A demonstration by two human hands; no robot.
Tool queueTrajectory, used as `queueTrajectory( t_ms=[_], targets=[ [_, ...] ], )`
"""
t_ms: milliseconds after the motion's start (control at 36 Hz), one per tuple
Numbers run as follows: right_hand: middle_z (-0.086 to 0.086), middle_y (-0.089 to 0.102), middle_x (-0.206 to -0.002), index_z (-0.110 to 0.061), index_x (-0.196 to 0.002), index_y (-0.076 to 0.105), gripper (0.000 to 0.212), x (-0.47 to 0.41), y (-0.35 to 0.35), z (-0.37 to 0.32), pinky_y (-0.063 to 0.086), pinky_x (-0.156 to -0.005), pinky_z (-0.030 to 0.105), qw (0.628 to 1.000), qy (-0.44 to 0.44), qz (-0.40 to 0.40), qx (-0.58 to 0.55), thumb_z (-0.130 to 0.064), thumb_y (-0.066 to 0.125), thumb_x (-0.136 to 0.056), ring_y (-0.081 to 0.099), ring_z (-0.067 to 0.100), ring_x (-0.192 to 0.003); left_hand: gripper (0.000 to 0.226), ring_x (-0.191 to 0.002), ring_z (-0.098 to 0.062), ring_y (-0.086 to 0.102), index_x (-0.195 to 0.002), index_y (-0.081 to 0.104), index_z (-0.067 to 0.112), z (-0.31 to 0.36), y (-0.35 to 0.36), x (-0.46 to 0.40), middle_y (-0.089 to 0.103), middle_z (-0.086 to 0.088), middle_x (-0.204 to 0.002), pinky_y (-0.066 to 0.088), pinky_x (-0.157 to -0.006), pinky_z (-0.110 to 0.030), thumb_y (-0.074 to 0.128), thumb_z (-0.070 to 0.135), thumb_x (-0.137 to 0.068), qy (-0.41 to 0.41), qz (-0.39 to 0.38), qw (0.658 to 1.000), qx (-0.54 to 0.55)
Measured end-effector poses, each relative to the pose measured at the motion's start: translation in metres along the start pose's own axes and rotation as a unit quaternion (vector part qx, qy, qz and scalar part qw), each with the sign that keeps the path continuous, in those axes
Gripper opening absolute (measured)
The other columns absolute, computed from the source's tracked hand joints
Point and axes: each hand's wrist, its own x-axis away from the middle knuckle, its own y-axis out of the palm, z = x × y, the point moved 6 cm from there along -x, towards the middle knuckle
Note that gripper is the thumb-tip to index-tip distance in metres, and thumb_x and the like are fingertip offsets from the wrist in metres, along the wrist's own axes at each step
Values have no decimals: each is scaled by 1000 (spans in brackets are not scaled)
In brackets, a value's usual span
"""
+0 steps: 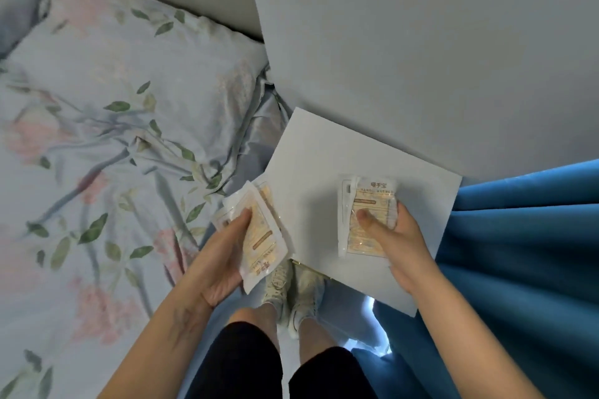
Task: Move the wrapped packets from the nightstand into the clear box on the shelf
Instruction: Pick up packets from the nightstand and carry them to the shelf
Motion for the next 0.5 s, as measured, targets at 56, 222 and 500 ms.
queueTrajectory(
  t_ms=[56, 222, 500],
  targets=[
    [-9, 74, -92, -23, -103, 61, 26, 26, 17, -16, 55, -62, 17, 1000, -17, -21, 5, -8, 68, -83, 70, 3, -81, 27, -71, -20, 73, -82, 79, 11, 8, 1, 28, 74, -12, -85, 61, -65, -35, 54, 19, -82, 26, 12, 1000, -3],
    [-6, 74, -96, -20, -108, 62, 33, 98, 65, -59, 55, -62, 18, 995, -63, -77, 27, -8, 72, -79, 71, 8, -86, 40, -74, -24, 73, -102, 68, 3, 35, -6, 107, 73, -15, -89, 60, -60, -34, 77, 16, -66, 138, 50, 989, -26],
    [-5, 74, -93, -23, -102, 62, 34, 206, 180, -55, 57, -69, 21, 960, -123, -182, 172, -3, 74, -78, 71, 10, -86, 64, -78, -14, 73, -107, 63, -1, 75, -84, 262, 76, -5, -83, 57, -65, -19, 86, 20, -52, 337, 192, 922, 22]
  ],
)
